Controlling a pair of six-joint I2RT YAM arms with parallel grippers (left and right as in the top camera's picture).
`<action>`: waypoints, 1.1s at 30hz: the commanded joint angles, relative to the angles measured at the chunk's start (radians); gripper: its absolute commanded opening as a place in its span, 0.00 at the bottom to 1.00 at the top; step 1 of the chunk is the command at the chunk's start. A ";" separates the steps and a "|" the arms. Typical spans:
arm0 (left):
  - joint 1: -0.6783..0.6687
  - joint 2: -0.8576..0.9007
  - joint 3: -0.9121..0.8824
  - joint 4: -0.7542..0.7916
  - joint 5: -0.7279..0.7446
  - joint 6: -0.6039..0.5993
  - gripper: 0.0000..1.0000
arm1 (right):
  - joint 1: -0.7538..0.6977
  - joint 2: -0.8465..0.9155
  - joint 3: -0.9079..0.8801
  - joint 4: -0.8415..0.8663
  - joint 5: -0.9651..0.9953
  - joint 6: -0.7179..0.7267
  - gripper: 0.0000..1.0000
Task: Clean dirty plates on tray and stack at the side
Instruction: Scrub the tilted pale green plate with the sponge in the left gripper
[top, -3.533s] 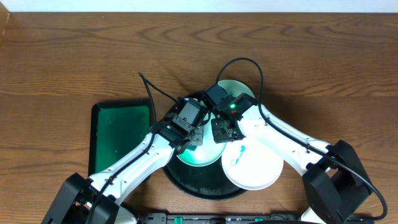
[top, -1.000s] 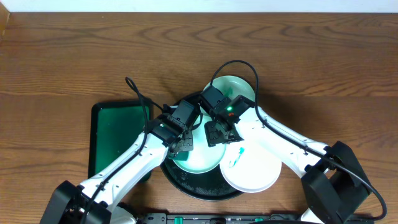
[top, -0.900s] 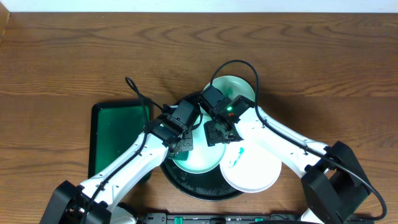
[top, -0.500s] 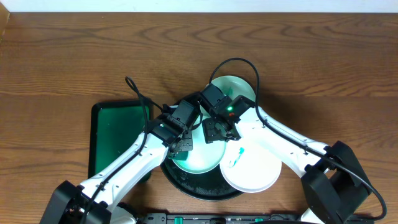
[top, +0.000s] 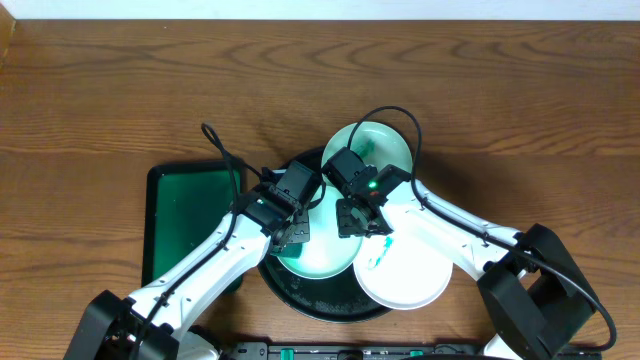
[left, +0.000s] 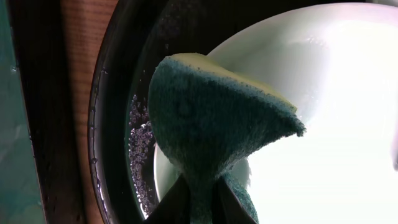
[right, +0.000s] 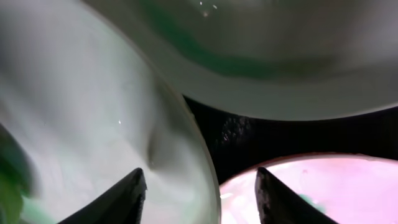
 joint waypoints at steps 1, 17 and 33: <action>0.005 -0.010 0.029 -0.011 -0.024 0.008 0.12 | -0.003 -0.009 -0.011 0.017 0.000 0.058 0.47; 0.005 -0.010 0.029 -0.019 -0.024 0.009 0.12 | -0.003 -0.009 -0.041 0.055 -0.007 0.129 0.01; 0.005 -0.021 0.030 -0.006 0.122 0.064 0.07 | -0.003 -0.010 -0.041 0.069 -0.006 0.121 0.02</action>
